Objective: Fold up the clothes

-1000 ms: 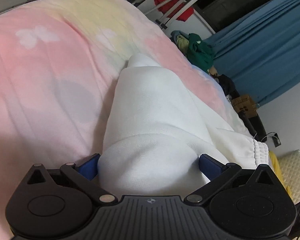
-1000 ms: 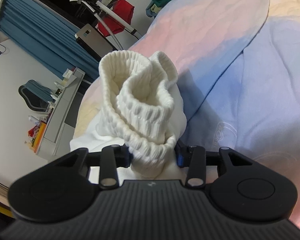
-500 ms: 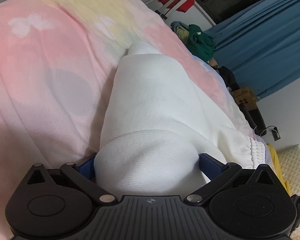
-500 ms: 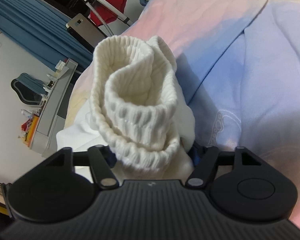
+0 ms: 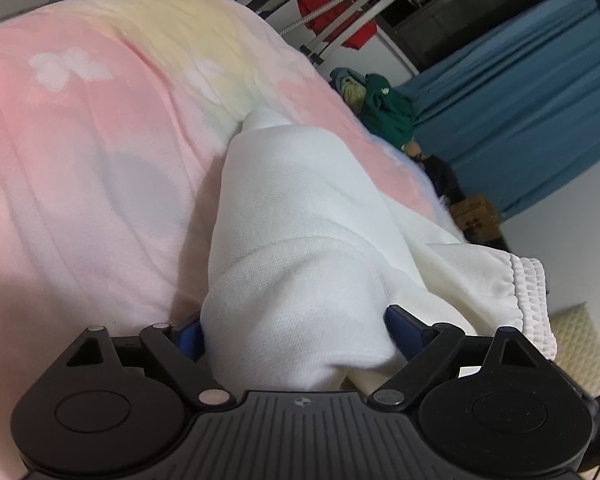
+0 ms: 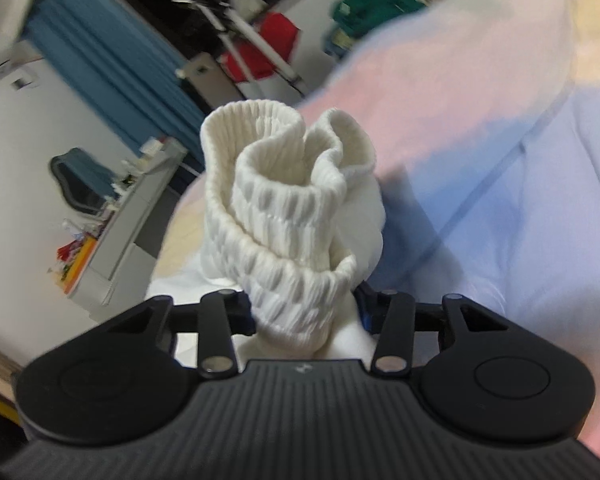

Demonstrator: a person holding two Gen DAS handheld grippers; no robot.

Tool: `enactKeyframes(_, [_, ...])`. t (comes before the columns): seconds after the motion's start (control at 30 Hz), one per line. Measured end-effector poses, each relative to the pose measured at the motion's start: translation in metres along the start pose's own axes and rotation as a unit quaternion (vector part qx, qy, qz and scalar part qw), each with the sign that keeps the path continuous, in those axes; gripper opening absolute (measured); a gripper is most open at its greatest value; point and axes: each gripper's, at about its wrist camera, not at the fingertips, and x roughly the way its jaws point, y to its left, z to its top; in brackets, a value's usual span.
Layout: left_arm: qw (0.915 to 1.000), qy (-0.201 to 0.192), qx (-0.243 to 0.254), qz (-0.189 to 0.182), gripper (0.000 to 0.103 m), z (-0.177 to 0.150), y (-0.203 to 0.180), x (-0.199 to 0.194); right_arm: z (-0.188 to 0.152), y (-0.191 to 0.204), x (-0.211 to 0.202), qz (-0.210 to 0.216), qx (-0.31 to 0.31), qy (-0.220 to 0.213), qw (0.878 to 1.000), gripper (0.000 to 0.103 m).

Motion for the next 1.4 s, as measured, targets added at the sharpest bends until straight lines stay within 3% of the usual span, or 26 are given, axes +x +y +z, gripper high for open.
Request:
enactKeyframes(0.17, [0.9994,0.001,0.0,-0.034,0.089,0.001,-0.017,-0.003,0.02,0.008,-0.018,0.042,-0.018,-0.039,0.998,0.045])
enactKeyframes(0.5, [0.9964,-0.005,0.023,-0.082,0.089,0.025,-0.128,0.079,0.084,-0.011,-0.073,0.071,0.002,-0.131,0.989,0.044])
enactKeyframes(0.63, [0.9943,-0.011,0.039,-0.099,0.088,0.035,-0.177,0.119,0.111,-0.045,-0.098,0.062,0.027,-0.181,0.981,0.04])
enactKeyframes(0.77, [0.9882,-0.031,0.107,-0.104,0.088,0.033,-0.24,0.187,0.134,-0.103,-0.105,0.043,0.076,-0.206,0.975,0.035])
enactKeyframes(0.87, [0.9799,-0.029,0.166,-0.107,0.088,0.024,-0.276,0.237,0.142,-0.15,-0.108,0.027,0.098,-0.233,0.967,0.018])
enactKeyframes(0.93, [0.9761,-0.015,0.193,-0.098,0.089,0.017,-0.289,0.264,0.139,-0.18,-0.103,0.011,0.132,-0.239,0.962,0.017])
enactKeyframes(1.1, [0.9703,0.021,0.231,-0.068,0.09,0.003,-0.282,0.282,0.122,-0.22,-0.076,0.001,0.2,-0.205,0.958,0.016])
enactKeyframes(1.27, [0.9679,0.044,0.241,-0.055,0.091,-0.006,-0.257,0.281,0.121,-0.214,-0.072,-0.005,0.193,-0.193,0.962,0.016])
enactKeyframes(1.4, [0.965,0.034,0.258,-0.036,0.091,-0.015,-0.248,0.266,0.115,-0.201,-0.075,-0.022,0.196,-0.186,0.963,0.017])
